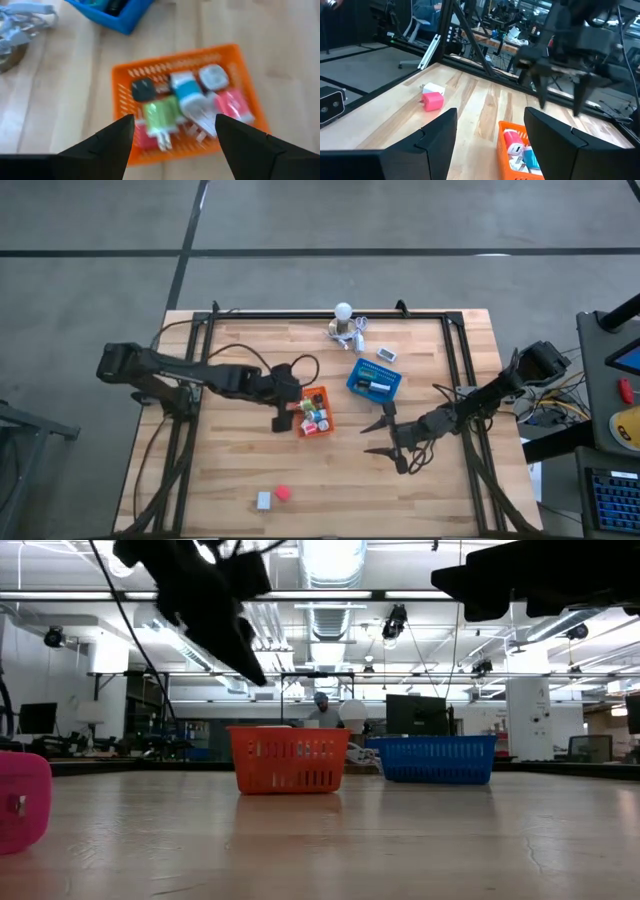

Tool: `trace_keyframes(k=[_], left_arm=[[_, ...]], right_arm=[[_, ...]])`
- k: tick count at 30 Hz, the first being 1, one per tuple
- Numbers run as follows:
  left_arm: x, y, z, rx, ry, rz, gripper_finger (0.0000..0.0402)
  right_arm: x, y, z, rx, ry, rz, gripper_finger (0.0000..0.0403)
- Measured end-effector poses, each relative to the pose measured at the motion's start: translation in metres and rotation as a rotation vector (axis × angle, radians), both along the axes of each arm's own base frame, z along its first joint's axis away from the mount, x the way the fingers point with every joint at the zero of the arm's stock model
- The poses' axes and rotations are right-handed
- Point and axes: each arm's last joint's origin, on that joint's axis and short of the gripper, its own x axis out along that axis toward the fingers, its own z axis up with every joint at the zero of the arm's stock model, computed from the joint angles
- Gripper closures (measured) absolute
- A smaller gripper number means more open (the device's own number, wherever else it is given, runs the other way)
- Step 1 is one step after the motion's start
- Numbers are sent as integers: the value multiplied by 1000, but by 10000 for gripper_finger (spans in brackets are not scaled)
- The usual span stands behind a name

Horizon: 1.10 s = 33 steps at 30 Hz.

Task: Pick & Place Office items
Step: Put the pink charger adapter into the orange bin

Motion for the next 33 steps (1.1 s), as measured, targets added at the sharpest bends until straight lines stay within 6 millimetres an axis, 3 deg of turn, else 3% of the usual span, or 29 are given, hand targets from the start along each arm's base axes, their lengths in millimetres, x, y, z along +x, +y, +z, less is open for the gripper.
trace_keyframes(k=[10, 17, 25, 33], left_arm=[[-28, -58, -1, -93, 159, -221, 117], [-42, -101, -3, -70, 173, -395, 117], [-44, -127, -2, -124, 94, -421, 117], [-33, -145, -33, -86, 154, -475, 117]], right_arm=[[0, 0, -1, 4, 3, 0, 177], [0, 0, -1, 5, 2, 0, 177], [0, 0, -1, 5, 2, -1, 177], [0, 0, -1, 5, 2, -7, 177]])
